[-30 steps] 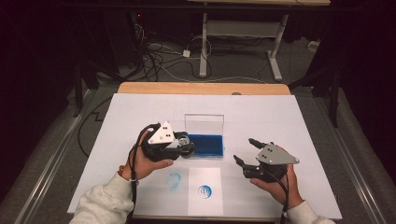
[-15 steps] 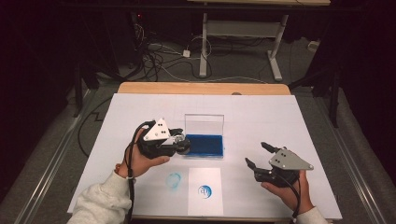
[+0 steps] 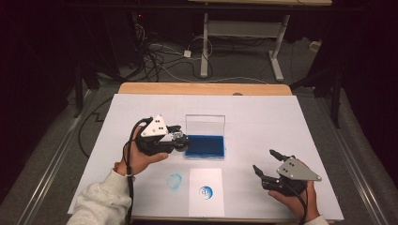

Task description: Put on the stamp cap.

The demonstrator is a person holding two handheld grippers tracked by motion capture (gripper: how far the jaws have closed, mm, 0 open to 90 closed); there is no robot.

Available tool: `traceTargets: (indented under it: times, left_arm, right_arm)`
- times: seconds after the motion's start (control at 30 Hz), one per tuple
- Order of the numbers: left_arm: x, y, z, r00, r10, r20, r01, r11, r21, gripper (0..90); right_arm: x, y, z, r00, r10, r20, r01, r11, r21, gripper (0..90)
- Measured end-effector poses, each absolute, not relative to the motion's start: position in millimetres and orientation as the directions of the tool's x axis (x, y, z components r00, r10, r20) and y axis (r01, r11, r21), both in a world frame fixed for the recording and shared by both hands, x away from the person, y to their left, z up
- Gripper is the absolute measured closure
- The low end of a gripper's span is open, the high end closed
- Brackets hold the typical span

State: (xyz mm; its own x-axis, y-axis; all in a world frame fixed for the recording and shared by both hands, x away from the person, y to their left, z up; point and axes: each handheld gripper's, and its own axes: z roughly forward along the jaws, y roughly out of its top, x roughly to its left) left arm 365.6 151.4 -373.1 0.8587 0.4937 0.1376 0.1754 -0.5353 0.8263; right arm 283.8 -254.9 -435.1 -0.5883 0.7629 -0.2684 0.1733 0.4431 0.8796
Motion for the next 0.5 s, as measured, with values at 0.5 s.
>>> traceTargets:
  times: [0.5]
  left_arm:
    - [374.4, 156.0, -376.7, 0.837, 0.525, 0.153, 0.204, -0.56, 0.803, 55.0]
  right_arm:
    - [281.6, -256.1, -438.5, -0.589, 0.761, -0.271, 0.189, 0.456, 0.87, 26.7]
